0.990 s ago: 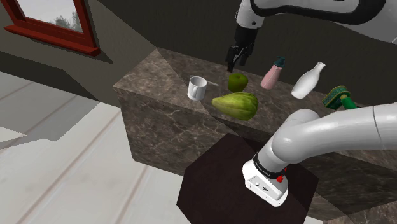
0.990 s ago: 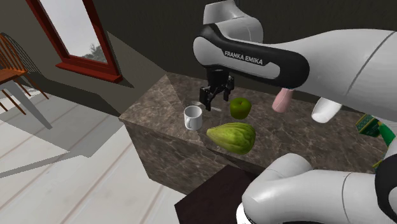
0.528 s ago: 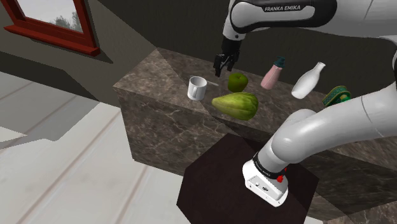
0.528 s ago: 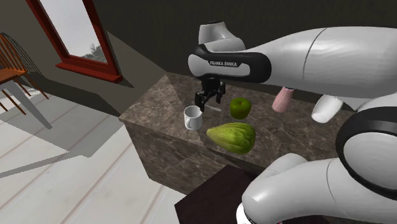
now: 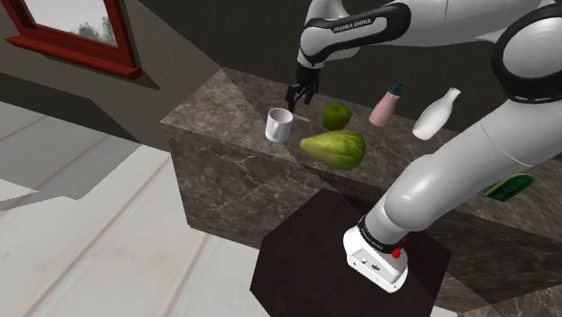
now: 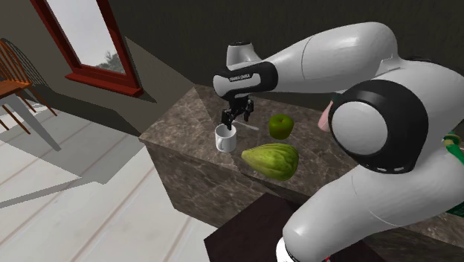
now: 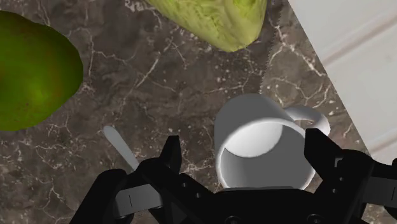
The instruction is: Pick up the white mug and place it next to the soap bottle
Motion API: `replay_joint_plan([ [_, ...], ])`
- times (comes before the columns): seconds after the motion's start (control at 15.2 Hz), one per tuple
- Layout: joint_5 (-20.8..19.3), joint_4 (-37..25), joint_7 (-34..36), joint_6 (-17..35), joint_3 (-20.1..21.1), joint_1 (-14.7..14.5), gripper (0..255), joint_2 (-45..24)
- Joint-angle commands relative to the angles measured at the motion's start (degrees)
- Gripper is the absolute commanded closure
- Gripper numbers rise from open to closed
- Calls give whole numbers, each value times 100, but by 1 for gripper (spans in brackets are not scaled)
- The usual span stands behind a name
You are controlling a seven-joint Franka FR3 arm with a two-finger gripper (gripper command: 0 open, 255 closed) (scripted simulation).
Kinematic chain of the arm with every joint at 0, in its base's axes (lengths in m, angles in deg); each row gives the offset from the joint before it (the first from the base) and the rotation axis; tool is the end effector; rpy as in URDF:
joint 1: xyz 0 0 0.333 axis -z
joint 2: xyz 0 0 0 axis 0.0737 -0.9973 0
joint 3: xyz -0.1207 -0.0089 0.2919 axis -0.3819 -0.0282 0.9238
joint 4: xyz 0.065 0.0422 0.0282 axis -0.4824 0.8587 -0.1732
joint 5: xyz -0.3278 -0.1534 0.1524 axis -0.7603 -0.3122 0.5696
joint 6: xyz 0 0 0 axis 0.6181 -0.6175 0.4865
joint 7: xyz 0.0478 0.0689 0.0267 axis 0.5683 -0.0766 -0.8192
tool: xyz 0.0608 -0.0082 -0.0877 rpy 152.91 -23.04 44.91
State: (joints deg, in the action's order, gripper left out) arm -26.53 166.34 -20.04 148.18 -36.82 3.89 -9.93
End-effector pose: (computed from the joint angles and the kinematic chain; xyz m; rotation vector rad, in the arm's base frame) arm 0.4674 -0.0830 0.4340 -3.1395 -0.0217 0.0088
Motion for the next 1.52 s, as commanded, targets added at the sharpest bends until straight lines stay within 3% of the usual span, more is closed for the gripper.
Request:
replay_joint_plan([
  [0.0,90,-119,-123,362,-70,4,0,-431],
  [0.2,277,-419,-305,763,-132,12,0,-1069],
  [0.73,373,-181,-374,1342,-130,17,0,-1417],
  [1.25,373,-181,-374,1341,-130,17,0,-1417],
  [1.32,373,-181,-374,1341,-130,17,255,-1417],
  [1.45,373,-181,-374,1341,-130,17,255,-1417],
])
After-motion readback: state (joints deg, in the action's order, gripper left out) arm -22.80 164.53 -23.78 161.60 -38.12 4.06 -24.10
